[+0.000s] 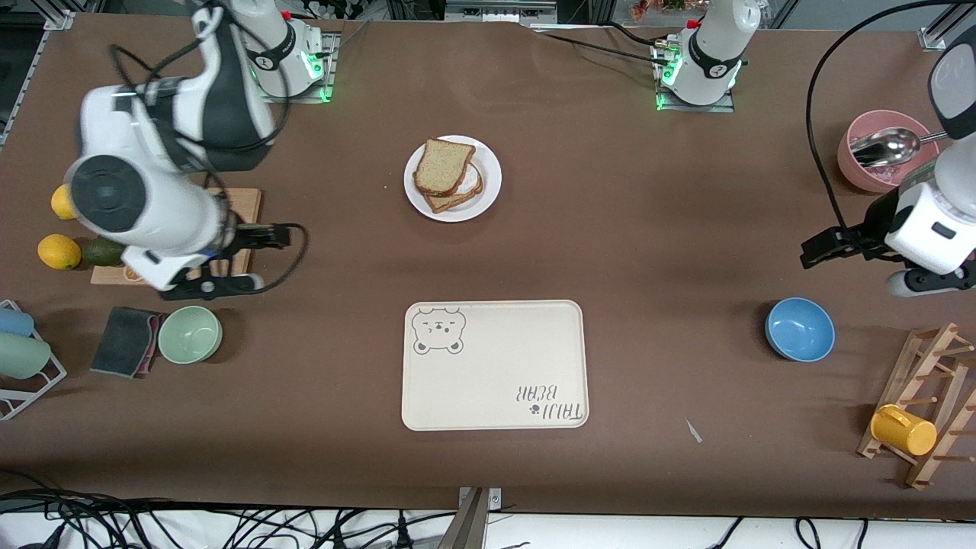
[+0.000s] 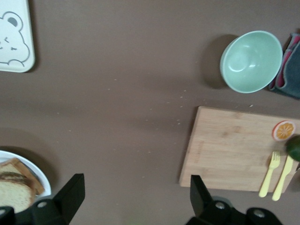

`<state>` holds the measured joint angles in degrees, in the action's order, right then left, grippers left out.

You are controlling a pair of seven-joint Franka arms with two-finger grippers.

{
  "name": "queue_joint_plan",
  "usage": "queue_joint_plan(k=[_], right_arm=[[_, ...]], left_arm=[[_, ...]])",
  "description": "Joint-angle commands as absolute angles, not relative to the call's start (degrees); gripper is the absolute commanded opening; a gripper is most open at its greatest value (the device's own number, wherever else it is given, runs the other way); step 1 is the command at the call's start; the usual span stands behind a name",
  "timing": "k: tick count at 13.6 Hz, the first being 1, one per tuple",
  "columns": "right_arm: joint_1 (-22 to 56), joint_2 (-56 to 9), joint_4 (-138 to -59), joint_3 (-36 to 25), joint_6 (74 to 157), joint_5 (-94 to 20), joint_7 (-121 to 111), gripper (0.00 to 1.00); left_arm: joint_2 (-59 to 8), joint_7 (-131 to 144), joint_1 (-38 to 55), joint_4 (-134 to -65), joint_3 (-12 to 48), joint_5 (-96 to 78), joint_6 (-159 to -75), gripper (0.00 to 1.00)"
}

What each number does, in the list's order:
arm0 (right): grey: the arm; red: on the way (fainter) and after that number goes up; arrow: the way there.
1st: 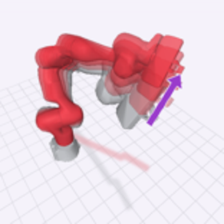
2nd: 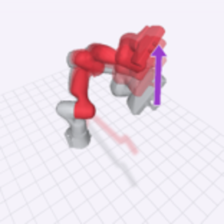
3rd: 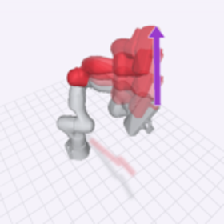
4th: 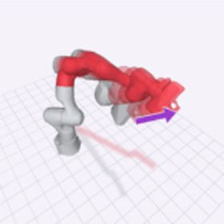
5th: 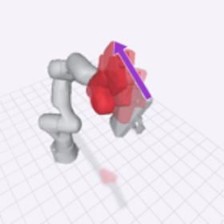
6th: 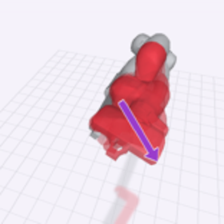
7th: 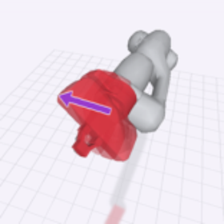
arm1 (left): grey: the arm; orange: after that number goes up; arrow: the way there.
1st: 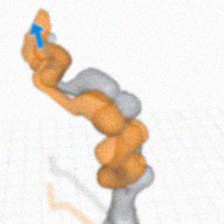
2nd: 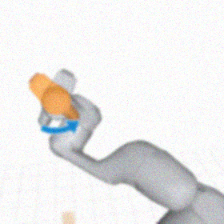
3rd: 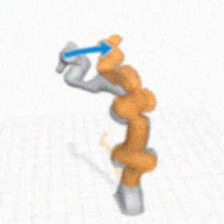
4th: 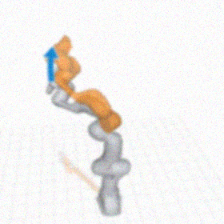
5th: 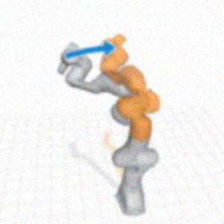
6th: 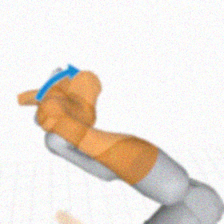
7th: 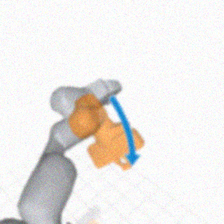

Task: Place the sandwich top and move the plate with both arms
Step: 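Retract the right gripper while the left gripper reaches toward the plate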

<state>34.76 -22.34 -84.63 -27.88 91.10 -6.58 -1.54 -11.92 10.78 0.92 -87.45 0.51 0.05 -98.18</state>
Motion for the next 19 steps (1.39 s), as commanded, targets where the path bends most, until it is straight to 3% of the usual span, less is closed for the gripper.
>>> queue_joint_plan(k=[1,8,13,19], right_arm=[[26.93,-20.74,-85.69,-21.65,90.44,-7.82,-5.54,1.00],[1.44,-12.32,-91.74,-0.11,94.21,-5.45,-4.57,1.00],[-4.11,-1.16,-96.41,2.62,93.35,-1.93,-2.29,1.00],[-3.43,2.64,-96.68,-0.09,93.78,-2.02,-2.81,1.00]], left_arm=[[-11.95,10.90,1.14,-90.07,0.53,-0.35,-100.89,1.00],[-7.13,9.93,0.53,-105.88,2.11,-1.05,-112.57,1.00],[-2.47,9.84,0.96,-118.98,2.29,-5.43,-122.59,1.00],[-2.55,9.76,0.53,-124.17,8.32,-22.20,-128.38,1.00]])
